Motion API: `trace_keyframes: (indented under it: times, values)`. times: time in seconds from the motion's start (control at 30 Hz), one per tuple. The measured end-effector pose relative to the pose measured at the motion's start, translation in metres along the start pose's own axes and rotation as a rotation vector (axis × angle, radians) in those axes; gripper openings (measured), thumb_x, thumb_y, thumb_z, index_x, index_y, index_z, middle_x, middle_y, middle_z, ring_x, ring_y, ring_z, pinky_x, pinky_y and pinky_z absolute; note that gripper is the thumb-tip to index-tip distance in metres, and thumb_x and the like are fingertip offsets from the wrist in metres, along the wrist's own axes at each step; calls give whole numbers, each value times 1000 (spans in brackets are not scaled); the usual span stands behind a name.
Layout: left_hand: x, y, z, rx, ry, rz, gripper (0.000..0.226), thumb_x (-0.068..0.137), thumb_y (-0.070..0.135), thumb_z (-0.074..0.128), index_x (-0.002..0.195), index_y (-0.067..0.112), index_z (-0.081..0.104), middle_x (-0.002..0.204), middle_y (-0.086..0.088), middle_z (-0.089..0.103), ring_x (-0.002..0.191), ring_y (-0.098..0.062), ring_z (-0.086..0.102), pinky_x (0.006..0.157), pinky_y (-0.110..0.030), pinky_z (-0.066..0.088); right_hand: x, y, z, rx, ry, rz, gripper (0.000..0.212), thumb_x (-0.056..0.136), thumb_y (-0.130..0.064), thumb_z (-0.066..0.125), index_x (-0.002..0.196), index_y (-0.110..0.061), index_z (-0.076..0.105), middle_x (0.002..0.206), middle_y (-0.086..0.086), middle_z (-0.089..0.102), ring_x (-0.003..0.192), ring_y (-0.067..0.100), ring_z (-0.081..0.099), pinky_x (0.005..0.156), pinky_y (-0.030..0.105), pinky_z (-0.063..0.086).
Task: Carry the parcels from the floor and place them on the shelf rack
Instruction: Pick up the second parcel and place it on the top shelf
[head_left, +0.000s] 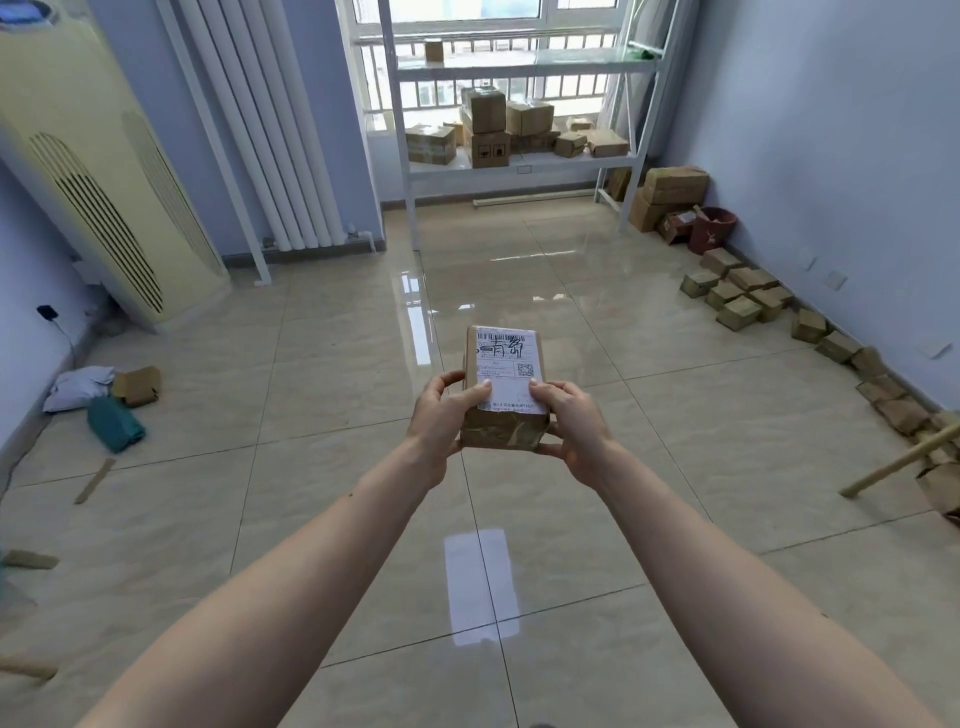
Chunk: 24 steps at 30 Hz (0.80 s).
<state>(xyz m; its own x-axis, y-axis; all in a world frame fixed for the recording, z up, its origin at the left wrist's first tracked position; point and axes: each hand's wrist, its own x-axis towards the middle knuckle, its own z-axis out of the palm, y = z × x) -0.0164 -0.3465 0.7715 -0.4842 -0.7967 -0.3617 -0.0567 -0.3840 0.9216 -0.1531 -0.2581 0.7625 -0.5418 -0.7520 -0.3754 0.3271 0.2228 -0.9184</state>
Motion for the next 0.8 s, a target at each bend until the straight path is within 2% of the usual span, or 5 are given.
trace_keyframes:
  times: [0.17,0.33,0.47,0.6,0.8]
  values:
    - [64,27,2,10,-4,-3,48,87,25,71,132,20,53,109,-8,74,93,-23,72,73,-36,57,59,-28,12,0,17,-6,32,95,-27,62,122,-10,59,99,4,70,86,22,68,75,42,58]
    - [142,55,19,12,4,-3,52,87,25,71,134,20,51,117,-9,72,107,-27,70,97,-53,54,136,-62,14,-13,28,-22,32,96,-23,59,124,-8,62,96,3,69,84,20,67,70,37,56]
    - [205,84,37,-13,0,27,48,89,23,69,133,19,51,113,-7,72,91,-18,69,93,-50,56,201,-96,11,-26,6,-44,32,95,-22,58,124,-10,63,101,4,69,89,22,67,71,37,56]
    - [262,111,49,-43,18,40,49,88,26,71,134,19,52,114,-7,72,91,-17,70,85,-45,58,264,-131,10,-63,-34,-55,33,95,-22,58,125,-10,64,107,6,70,95,22,67,73,38,57]
    - [356,150,46,-56,62,57,49,87,28,72,132,20,55,118,-6,72,95,-18,70,89,-46,56,363,-169,33,-82,-69,-63,37,96,-27,59,130,-12,60,119,9,71,102,23,68,73,37,57]
